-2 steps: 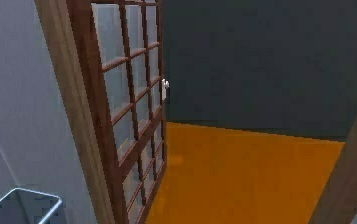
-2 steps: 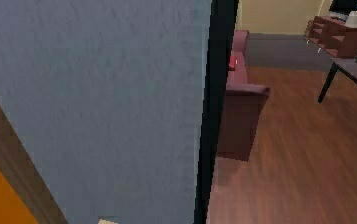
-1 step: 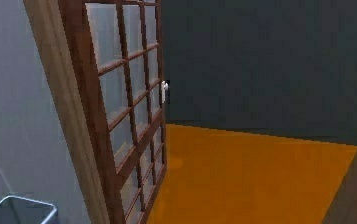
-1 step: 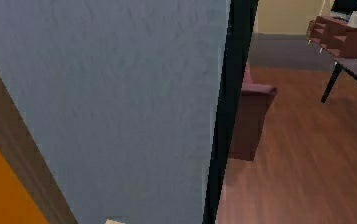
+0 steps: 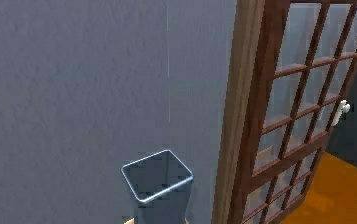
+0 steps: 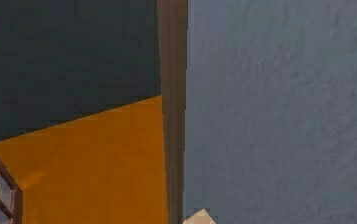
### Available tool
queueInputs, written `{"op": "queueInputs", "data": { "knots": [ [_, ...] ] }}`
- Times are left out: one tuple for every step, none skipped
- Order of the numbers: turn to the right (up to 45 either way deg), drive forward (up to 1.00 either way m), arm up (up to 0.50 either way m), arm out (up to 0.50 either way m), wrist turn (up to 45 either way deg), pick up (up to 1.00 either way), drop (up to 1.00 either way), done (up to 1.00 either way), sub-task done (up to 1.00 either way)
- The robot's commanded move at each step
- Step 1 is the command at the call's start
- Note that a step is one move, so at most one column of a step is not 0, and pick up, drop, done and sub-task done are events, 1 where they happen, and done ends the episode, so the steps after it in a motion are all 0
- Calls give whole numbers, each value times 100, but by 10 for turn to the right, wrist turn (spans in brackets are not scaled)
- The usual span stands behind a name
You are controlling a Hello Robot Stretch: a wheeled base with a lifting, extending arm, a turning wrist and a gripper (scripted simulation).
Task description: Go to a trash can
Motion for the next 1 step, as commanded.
{"op": "queueInputs", "data": {
  "knots": [
    [0,0,0,0,0,0,0,100,0]
  ]
}}
